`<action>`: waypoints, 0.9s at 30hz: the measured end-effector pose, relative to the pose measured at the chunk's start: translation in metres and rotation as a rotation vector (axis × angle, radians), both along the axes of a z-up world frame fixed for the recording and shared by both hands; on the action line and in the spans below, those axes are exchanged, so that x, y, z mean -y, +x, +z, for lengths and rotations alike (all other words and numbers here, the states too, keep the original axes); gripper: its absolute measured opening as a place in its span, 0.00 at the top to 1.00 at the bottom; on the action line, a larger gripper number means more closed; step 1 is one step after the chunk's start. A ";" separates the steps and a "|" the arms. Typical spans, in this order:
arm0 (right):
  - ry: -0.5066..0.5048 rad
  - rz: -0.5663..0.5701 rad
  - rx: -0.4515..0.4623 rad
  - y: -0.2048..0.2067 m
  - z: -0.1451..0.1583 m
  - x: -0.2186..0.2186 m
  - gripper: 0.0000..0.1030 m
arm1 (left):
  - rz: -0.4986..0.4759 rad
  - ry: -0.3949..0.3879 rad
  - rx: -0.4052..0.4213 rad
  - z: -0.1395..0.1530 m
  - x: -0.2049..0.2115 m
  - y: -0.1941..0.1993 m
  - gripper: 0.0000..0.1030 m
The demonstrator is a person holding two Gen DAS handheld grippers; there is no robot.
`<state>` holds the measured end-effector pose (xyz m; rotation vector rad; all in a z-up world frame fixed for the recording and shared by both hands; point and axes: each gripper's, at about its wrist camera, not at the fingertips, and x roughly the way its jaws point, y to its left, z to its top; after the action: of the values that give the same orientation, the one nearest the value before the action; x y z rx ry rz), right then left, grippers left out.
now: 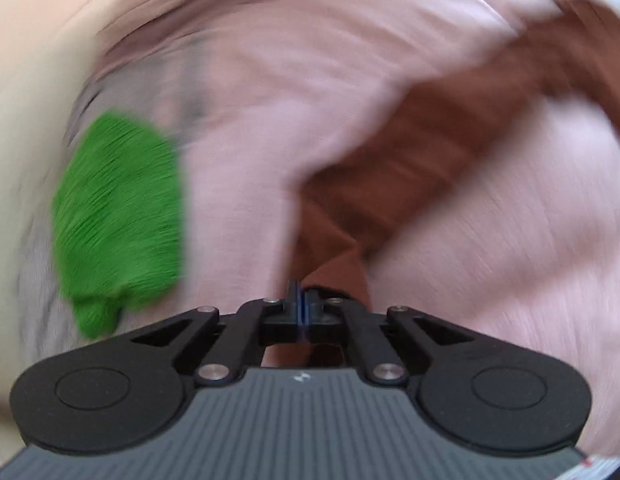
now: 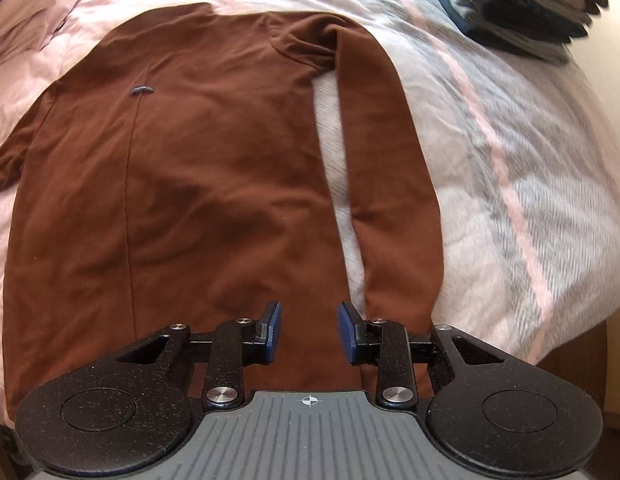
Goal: Fold large clothes
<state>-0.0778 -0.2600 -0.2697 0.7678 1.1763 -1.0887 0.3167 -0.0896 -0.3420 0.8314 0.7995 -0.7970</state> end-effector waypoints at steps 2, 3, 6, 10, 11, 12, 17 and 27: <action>-0.005 0.012 0.010 0.000 0.001 -0.001 0.73 | 0.164 -0.070 -0.019 0.019 -0.016 0.041 0.99; -0.004 0.010 0.011 -0.001 -0.001 0.000 0.73 | 0.240 -0.080 -0.011 0.025 -0.022 0.060 0.99; 0.002 -0.019 0.014 -0.008 -0.004 0.000 0.72 | 0.427 -0.037 0.016 0.034 -0.033 0.100 0.84; 0.006 -0.102 0.033 -0.031 -0.006 -0.001 0.72 | 0.565 0.013 0.047 0.043 -0.036 0.109 0.62; 0.004 -0.135 0.053 -0.042 -0.005 -0.003 0.70 | 0.565 0.010 0.045 0.047 -0.035 0.102 0.62; 0.001 -0.174 0.076 -0.054 -0.005 -0.005 0.68 | 0.554 0.001 0.029 0.051 -0.032 0.092 0.62; 0.003 -0.379 0.174 -0.119 -0.015 -0.031 0.62 | 0.435 -0.074 -0.134 0.062 0.001 0.000 0.62; -0.003 -0.128 0.279 -0.161 -0.043 -0.025 0.62 | 0.159 -0.129 -0.380 0.061 0.099 -0.225 0.62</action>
<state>-0.2388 -0.2351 -0.3129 0.9694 0.8987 -1.0487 0.0915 -0.1885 -0.2810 0.4989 1.1224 -0.8664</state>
